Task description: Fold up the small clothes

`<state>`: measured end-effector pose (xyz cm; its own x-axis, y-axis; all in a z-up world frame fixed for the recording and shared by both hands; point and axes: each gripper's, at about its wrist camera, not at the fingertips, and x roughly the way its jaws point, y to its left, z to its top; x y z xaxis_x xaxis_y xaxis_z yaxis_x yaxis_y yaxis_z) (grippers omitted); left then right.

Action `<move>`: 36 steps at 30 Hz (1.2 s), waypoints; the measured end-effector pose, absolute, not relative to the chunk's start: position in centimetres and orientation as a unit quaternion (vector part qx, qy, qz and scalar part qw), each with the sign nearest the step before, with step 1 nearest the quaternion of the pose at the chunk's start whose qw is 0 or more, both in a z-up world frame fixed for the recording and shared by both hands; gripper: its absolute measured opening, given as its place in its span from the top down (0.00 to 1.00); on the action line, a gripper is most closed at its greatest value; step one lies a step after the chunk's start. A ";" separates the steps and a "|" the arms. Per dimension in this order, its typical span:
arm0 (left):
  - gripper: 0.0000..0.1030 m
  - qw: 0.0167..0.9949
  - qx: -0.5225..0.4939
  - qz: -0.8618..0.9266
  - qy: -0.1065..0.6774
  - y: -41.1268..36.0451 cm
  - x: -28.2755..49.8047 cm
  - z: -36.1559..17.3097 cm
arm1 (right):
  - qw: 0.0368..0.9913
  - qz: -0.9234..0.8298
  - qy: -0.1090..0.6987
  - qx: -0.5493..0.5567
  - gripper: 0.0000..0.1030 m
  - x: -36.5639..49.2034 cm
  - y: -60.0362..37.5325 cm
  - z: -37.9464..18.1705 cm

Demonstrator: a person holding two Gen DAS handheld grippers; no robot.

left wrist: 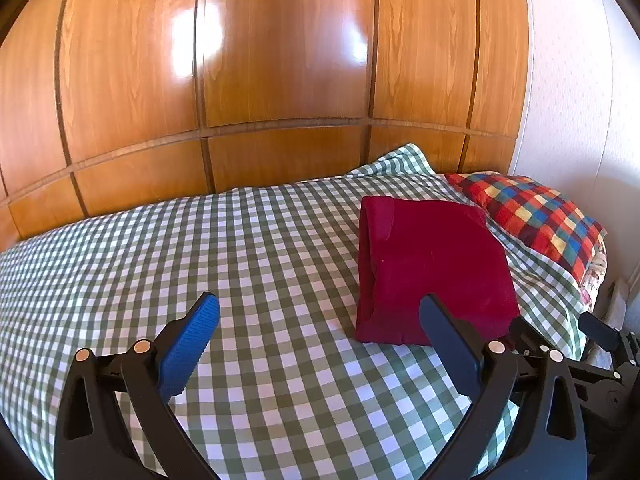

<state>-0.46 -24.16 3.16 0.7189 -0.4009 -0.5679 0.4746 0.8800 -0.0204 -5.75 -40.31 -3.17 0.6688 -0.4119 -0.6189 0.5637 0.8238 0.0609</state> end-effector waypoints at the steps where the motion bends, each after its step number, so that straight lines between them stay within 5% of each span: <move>1: 0.04 0.925 0.063 -0.237 0.290 -24.1 -0.5 3.2 | 0.905 -0.269 0.304 0.125 0.02 -5.7 -40.3 -3.2; 36: 0.04 0.930 0.062 -0.236 0.275 -23.5 -0.8 4.0 | 0.909 -0.269 0.295 0.121 0.02 -5.7 -39.3 -2.6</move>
